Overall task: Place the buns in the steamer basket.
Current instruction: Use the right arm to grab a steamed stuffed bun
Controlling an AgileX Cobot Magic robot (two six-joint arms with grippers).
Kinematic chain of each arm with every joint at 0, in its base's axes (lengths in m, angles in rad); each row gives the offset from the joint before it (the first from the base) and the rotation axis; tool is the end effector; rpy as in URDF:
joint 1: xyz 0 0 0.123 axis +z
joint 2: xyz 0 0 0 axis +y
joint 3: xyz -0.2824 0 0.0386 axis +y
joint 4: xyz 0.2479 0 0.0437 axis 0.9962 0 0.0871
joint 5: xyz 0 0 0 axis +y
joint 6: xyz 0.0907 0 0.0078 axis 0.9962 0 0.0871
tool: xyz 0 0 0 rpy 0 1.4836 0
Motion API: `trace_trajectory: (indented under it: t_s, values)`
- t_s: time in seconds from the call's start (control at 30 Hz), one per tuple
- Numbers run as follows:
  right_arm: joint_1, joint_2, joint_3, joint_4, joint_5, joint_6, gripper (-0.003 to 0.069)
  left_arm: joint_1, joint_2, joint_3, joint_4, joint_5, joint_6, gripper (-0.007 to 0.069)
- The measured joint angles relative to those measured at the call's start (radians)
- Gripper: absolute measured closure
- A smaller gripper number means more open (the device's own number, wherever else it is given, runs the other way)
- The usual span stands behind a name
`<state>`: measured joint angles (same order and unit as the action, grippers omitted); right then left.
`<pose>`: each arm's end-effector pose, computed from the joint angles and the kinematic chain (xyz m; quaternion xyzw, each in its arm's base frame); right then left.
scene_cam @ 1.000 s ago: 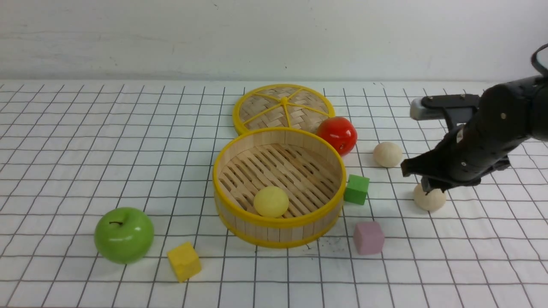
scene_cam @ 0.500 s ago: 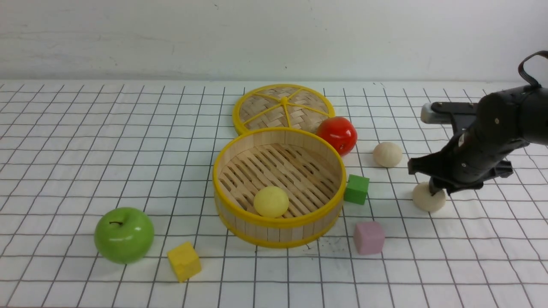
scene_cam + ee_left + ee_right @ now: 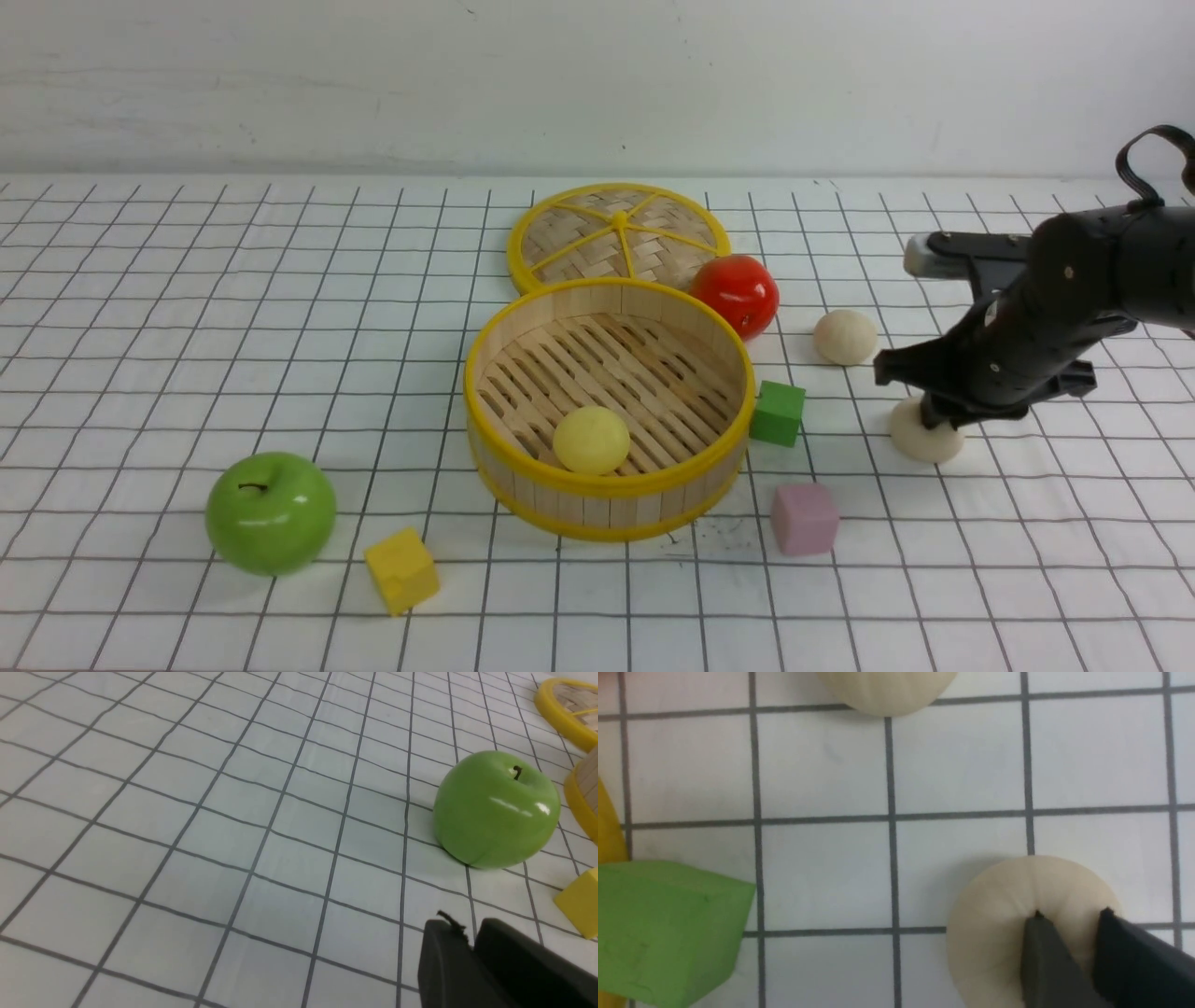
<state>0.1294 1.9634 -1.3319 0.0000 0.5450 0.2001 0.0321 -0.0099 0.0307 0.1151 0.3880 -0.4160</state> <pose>0.4082 0.0531 0.1773 0.0343 0.9706 0.0391 0.2352 0.0521 0.0056 0.1687 -0.1502 0.7964 -0.0635 0.5824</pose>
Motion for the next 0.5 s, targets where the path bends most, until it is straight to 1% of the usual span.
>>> trace_trajectory:
  t_s: [0.03,0.1,0.5]
  values:
    - [0.0,0.0,0.0,0.005,0.0,-0.009,0.0582,0.0,0.0,0.0,0.0,0.0,0.0,0.0533]
    - [0.0,0.0,0.0,0.01,0.0,-0.014,0.065,0.0,0.0,0.0,0.0,0.0,0.0,0.0533]
    - [0.0,-0.058,0.0,0.024,0.005,-0.042,0.0657,0.0,0.0,0.0,0.0,0.0,0.0,0.0529]
